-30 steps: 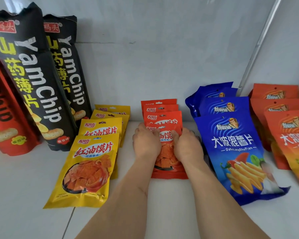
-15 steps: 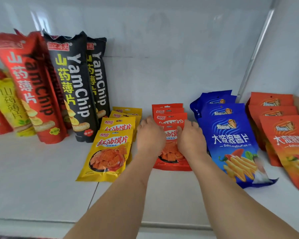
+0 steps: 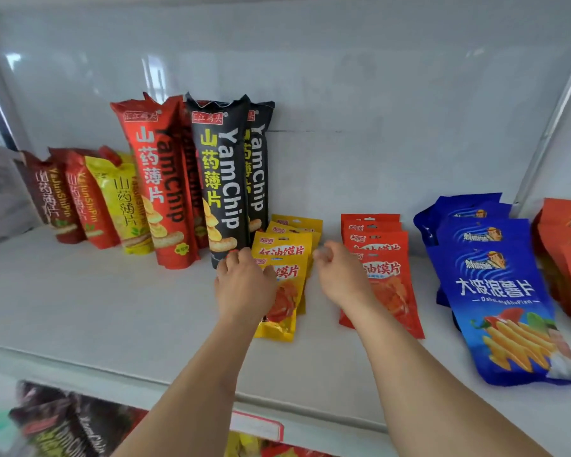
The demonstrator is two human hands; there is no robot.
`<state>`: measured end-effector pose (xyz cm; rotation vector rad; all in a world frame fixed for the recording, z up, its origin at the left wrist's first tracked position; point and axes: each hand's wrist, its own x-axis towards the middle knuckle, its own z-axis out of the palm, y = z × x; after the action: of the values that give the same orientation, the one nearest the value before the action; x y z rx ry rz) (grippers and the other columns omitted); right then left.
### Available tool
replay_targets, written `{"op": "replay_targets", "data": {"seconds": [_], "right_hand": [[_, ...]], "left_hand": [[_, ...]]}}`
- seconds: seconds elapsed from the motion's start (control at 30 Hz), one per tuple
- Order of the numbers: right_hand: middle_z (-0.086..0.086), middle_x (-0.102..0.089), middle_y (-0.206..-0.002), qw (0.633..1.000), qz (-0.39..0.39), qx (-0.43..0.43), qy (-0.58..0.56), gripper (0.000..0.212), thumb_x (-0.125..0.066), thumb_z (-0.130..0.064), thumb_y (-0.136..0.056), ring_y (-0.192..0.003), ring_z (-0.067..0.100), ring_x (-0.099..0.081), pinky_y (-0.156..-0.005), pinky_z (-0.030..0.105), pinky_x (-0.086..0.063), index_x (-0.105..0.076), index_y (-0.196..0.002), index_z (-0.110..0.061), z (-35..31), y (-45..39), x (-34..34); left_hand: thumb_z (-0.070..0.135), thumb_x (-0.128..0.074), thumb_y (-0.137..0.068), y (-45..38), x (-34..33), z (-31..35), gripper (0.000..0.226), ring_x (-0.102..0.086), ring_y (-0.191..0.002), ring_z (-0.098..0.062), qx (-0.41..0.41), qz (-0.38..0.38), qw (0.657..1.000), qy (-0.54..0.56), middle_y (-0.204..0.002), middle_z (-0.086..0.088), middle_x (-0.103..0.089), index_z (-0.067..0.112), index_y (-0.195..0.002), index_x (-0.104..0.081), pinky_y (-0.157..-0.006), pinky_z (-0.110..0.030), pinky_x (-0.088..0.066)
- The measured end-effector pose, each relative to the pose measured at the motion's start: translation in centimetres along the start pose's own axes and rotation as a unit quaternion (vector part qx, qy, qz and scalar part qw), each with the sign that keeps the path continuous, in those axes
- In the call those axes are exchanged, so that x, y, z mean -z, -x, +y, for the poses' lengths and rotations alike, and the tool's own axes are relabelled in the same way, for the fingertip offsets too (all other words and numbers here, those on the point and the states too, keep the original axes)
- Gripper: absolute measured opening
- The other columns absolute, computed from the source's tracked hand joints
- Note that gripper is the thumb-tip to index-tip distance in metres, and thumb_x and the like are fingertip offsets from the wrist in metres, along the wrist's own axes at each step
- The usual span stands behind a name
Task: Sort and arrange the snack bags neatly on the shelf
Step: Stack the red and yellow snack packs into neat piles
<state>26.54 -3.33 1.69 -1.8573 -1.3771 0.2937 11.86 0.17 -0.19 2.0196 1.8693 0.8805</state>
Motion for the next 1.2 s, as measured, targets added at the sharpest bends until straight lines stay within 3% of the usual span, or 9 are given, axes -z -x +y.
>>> {"op": "replay_targets", "data": {"seconds": [0.2,0.37,0.57,0.63,0.73,0.9,1.0,1.1,1.2], "right_hand": [[0.012,-0.053,-0.141,0.990,-0.059,-0.112,-0.054,0.048,-0.043,-0.038,-0.104,-0.128,0.032,-0.051,-0.097,0.033,-0.041,-0.041,-0.141,-0.006,-0.8,-1.5,-3.6],[0.010,-0.062,-0.127,0.987,-0.021,-0.151,-0.050,0.038,-0.047,-0.037,-0.101,-0.113,0.030,-0.060,-0.081,0.032,-0.045,-0.051,-0.127,-0.009,0.0,-2.5,-5.8],[0.013,-0.059,-0.129,0.980,0.016,-0.186,-0.064,0.044,-0.043,-0.030,-0.104,-0.114,0.030,-0.059,-0.075,0.027,-0.039,-0.038,-0.141,-0.006,-0.4,-3.0,-6.2],[0.005,-0.061,-0.116,0.982,0.019,-0.177,-0.071,0.034,-0.042,-0.029,-0.104,-0.102,0.027,-0.063,-0.072,0.029,-0.043,-0.045,-0.132,-0.009,-0.1,-3.4,-6.6],[0.005,-0.067,-0.112,0.983,0.039,-0.164,-0.079,0.023,-0.043,-0.027,-0.103,-0.076,0.012,-0.058,-0.057,0.024,-0.042,-0.054,-0.120,-0.014,0.4,-3.7,-7.2],[0.000,-0.058,-0.101,0.981,0.045,-0.171,-0.075,0.022,-0.043,-0.024,-0.104,-0.064,0.001,-0.047,-0.049,0.018,-0.032,-0.050,-0.121,-0.014,0.6,-4.5,-7.0],[0.009,-0.062,-0.122,0.978,0.041,-0.183,-0.087,0.021,-0.044,-0.028,-0.104,-0.083,0.016,-0.059,-0.064,0.024,-0.040,-0.046,-0.118,-0.013,0.2,-5.3,-6.6],[0.014,-0.041,-0.151,0.978,0.026,-0.193,-0.074,0.054,-0.041,-0.035,-0.104,-0.131,0.031,-0.048,-0.098,0.030,-0.042,-0.031,-0.148,-0.005,-0.6,-6.7,-5.7],[0.015,-0.038,-0.154,0.974,-0.002,-0.212,-0.077,0.062,-0.039,-0.040,-0.104,-0.136,0.033,-0.043,-0.100,0.034,-0.040,-0.021,-0.153,-0.005,-1.0,-8.3,-5.0]], "left_hand": [[0.041,-0.053,-0.096,-2.2,-1.3,-2.9,0.049,-0.046,-0.129,-0.035,0.061,-0.123,0.989,0.054,-0.137,-0.014,-0.053,0.010,-0.133,-0.044,-0.104,-0.045,-0.042],[0.036,-0.055,-0.097,-3.4,-1.6,-3.0,0.051,-0.049,-0.128,-0.033,0.030,-0.146,0.984,0.100,-0.138,-0.011,-0.054,0.013,-0.139,-0.041,-0.098,-0.040,-0.043],[0.038,-0.056,-0.097,-5.1,-2.1,-3.6,0.057,-0.043,-0.133,-0.036,0.022,-0.147,0.982,0.118,-0.144,-0.014,-0.048,0.007,-0.143,-0.038,-0.106,-0.043,-0.039],[0.038,-0.056,-0.096,-5.4,-2.6,-3.7,0.053,-0.047,-0.130,-0.035,0.017,-0.160,0.978,0.130,-0.139,-0.011,-0.053,0.012,-0.139,-0.041,-0.104,-0.044,-0.042],[0.039,-0.057,-0.093,-5.5,-3.3,-3.6,0.045,-0.053,-0.122,-0.033,0.003,-0.169,0.974,0.151,-0.131,-0.008,-0.060,0.015,-0.131,-0.047,-0.101,-0.047,-0.047],[0.042,-0.056,-0.094,-6.3,-3.6,-2.9,0.049,-0.052,-0.122,-0.034,-0.011,-0.176,0.977,0.118,-0.130,-0.010,-0.059,0.012,-0.131,-0.046,-0.100,-0.045,-0.047],[0.045,-0.056,-0.092,-6.9,-4.0,-2.5,0.052,-0.051,-0.124,-0.035,-0.011,-0.185,0.975,0.123,-0.132,-0.010,-0.057,0.012,-0.132,-0.045,-0.102,-0.045,-0.046],[0.047,-0.057,-0.088,-7.5,-4.8,-2.3,0.054,-0.054,-0.122,-0.034,-0.010,-0.185,0.973,0.141,-0.130,-0.009,-0.058,0.016,-0.130,-0.046,-0.102,-0.049,-0.047],[0.044,-0.057,-0.093,-7.8,-5.5,-1.9,0.051,-0.051,-0.125,-0.033,-0.014,-0.172,0.977,0.125,-0.132,-0.010,-0.057,0.012,-0.131,-0.045,-0.108,-0.047,-0.041]]}}
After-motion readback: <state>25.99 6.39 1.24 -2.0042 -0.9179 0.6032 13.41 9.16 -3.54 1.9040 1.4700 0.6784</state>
